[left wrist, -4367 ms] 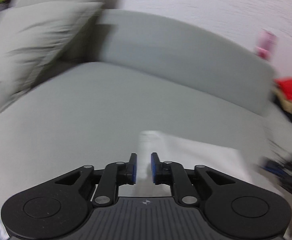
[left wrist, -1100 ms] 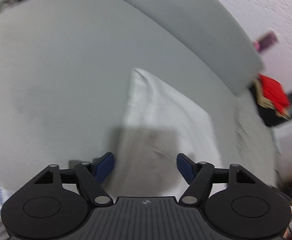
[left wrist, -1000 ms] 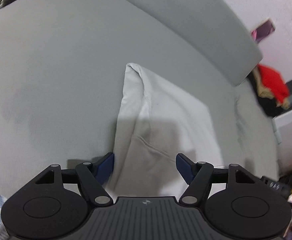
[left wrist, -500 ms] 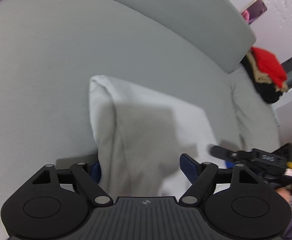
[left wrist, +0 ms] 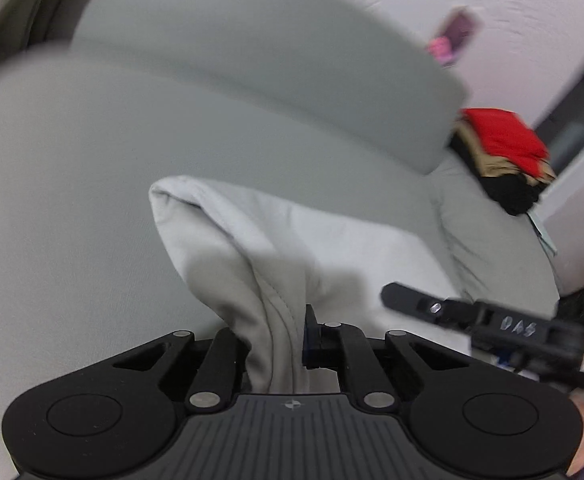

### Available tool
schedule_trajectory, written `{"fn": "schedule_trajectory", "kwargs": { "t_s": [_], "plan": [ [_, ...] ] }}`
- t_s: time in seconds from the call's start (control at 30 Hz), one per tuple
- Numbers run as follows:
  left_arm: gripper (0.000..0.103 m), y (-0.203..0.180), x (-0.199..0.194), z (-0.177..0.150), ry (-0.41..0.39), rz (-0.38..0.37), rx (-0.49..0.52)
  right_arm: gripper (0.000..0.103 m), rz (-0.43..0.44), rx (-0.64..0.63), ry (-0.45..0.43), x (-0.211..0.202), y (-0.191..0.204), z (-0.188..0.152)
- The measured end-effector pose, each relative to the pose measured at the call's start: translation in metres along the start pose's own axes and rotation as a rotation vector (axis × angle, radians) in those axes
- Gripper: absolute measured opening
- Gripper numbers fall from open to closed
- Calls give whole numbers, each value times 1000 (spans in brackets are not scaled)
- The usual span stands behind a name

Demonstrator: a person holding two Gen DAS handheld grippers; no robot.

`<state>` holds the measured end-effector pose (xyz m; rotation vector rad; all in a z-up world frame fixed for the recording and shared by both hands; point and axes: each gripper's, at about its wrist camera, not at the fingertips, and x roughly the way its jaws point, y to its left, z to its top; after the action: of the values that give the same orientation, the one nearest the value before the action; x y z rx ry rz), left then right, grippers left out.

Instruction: Fold clothes

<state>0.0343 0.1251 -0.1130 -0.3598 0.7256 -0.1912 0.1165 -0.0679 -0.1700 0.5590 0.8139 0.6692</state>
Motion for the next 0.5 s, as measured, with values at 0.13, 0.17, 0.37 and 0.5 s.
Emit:
{"fn": "schedule_trajectory", "kwargs": {
  "t_s": [0.13, 0.17, 0.37, 0.5],
  "plan": [
    [8, -58, -64, -10, -198, -40, 96, 5, -15, -90, -176, -87, 37, -3],
    [8, -75, -79, -12, -239, -61, 126, 5, -18, -113, -220, -109, 46, -3],
    [8, -165, -132, -25, -351, -235, 298, 5, -99, -202, -465, -245, 88, -17],
    [8, -213, -138, -28, -336, -376, 352, 5, -213, -207, -579, -316, 97, -31]
  ]
}}
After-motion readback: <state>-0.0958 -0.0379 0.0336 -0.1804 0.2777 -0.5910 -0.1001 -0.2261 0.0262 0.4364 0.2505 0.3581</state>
